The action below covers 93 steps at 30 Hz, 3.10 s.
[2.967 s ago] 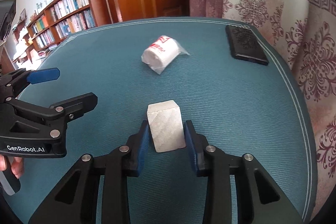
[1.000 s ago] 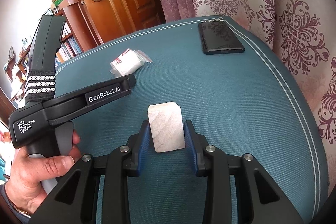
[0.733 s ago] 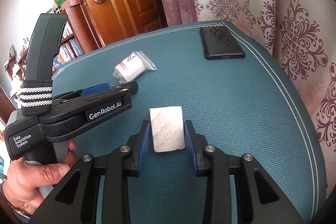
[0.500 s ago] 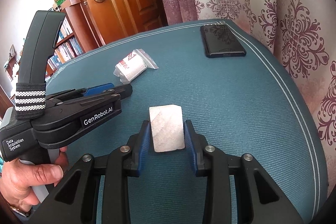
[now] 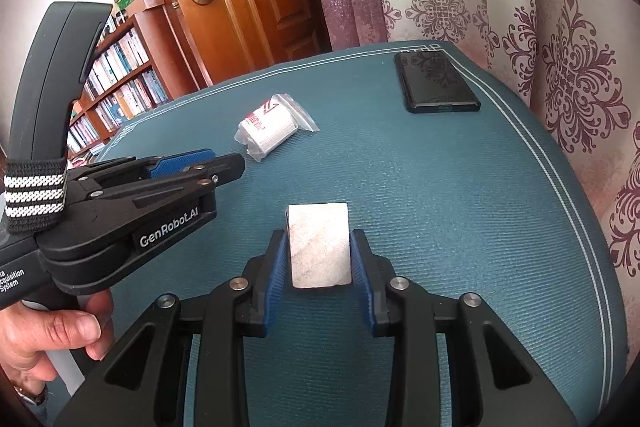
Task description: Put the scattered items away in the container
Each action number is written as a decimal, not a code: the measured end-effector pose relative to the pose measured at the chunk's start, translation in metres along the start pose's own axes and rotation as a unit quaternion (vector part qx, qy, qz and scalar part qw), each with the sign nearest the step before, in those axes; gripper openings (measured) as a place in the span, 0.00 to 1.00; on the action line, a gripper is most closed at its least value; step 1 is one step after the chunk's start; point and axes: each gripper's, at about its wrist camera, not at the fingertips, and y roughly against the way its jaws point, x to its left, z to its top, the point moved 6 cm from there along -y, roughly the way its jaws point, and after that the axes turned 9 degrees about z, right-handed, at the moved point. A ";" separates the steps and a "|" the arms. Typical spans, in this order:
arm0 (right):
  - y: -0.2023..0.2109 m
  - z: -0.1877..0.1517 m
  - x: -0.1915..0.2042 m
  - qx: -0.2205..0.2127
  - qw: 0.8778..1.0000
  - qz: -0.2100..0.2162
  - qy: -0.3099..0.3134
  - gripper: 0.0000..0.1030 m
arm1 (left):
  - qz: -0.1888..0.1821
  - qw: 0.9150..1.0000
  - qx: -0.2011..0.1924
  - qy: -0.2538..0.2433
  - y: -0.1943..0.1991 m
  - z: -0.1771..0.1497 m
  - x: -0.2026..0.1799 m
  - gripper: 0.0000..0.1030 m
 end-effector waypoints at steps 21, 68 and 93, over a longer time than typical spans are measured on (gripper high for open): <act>-0.005 -0.013 0.019 0.018 0.999 0.027 0.013 0.33 | 0.011 0.990 -0.015 0.142 0.037 -0.024 0.034 0.28; -0.026 -0.004 -0.012 0.004 0.999 0.045 -0.029 0.31 | 0.035 0.999 -0.016 -0.029 0.160 -0.045 0.071 0.34; -0.022 0.001 -0.022 -0.001 0.998 0.040 -0.043 0.31 | -0.009 0.998 0.050 -0.045 -0.015 0.031 0.003 0.59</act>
